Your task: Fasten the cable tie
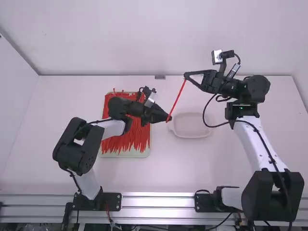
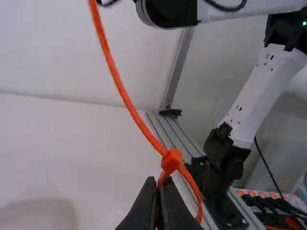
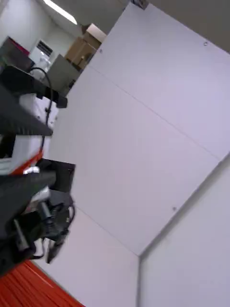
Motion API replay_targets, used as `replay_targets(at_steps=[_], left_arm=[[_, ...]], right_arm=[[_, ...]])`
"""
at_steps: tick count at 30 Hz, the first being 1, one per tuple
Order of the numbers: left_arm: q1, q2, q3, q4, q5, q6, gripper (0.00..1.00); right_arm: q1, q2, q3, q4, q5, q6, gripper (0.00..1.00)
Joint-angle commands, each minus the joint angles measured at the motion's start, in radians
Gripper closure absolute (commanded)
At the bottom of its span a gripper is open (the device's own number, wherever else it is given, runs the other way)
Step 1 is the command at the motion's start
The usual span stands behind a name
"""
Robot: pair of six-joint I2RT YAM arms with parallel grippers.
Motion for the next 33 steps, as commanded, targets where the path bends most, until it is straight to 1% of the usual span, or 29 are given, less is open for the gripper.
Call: replay_targets(at_steps=[1,3,4,7,9,11,16,19,23,29,33], left_arm=[[-0.002,0.015,0.02,0.005,0.043,-0.048,0.98],[-0.002,0.014,0.061,0.006,0.039,-0.072,0.98],[-0.002,0.014,0.065,0.005,0.039,-0.073,0.98],[-0.002,0.014,0.164,0.004,0.076,-0.129,0.98],[-0.002,0.014,0.207,0.005,0.076,-0.159,0.98],[-0.002,0.014,0.273,0.004,0.076,-0.162,0.98],[-0.002,0.014,0.373,-0.027,0.076,-0.159,0.98],[0.014,0.014,0.443,-0.092,0.076,-0.121,0.98],[0.029,0.014,0.497,-0.141,0.076,-0.105,0.98],[0.029,0.014,0.512,-0.148,0.062,-0.085,0.98],[0.029,0.014,0.512,-0.251,0.037,-0.008,0.98]], right_arm=[[-0.014,-0.027,0.03,0.004,0.037,-0.005,0.58],[-0.034,-0.027,0.03,-0.025,0.01,-0.035,0.52],[-0.035,-0.027,0.03,-0.027,0.008,-0.037,0.51],[-0.058,-0.027,0.03,-0.117,-0.043,-0.082,0.44],[-0.067,-0.027,0.03,-0.15,-0.067,-0.1,0.42],[-0.079,-0.027,0.03,-0.2,-0.105,-0.13,0.36],[-0.077,-0.027,0.03,-0.253,-0.135,-0.166,0.35],[-0.046,-0.027,0.03,-0.254,-0.134,-0.179,0.34],[-0.011,-0.027,0.03,-0.253,-0.121,-0.18,0.33],[0.039,-0.027,0.03,-0.242,-0.067,-0.18,0.33],[0.08,-0.027,0.03,-0.22,-0.015,-0.177,0.35]])
